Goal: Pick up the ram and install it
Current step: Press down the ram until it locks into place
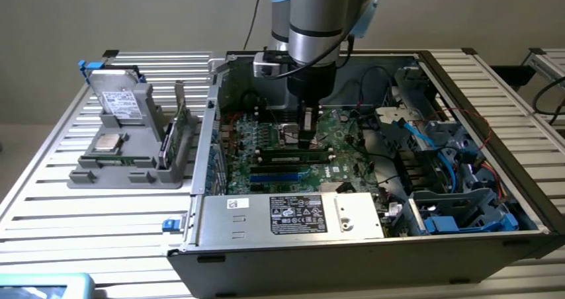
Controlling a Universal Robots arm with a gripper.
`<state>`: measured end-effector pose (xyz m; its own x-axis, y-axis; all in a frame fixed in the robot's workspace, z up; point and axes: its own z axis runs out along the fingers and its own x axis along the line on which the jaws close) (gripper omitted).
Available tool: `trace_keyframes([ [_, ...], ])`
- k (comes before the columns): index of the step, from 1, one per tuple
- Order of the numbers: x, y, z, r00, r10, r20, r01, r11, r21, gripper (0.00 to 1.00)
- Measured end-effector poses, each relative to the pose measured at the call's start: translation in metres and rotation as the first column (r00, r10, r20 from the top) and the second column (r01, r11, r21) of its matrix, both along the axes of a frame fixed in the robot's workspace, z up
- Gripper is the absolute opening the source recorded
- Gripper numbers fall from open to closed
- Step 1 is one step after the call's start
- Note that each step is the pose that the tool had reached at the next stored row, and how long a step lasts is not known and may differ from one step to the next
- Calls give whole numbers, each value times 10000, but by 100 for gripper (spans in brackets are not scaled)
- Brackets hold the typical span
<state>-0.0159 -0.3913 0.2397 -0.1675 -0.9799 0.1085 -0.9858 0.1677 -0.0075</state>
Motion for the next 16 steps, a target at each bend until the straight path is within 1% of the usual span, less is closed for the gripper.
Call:
trace_keyframes([
  [4, 0, 0, 0, 9987, -505, 13, 505, 9987, 1, 11],
  [8, 0, 0, -1, 9948, -1017, 25, 1017, 9948, 3, 11],
  [12, 0, 0, -1, 9878, -1554, 35, 1554, 9878, 5, 11],
  [16, 0, 0, -1, 9778, -2097, 38, 2097, 9778, 4, 11],
])
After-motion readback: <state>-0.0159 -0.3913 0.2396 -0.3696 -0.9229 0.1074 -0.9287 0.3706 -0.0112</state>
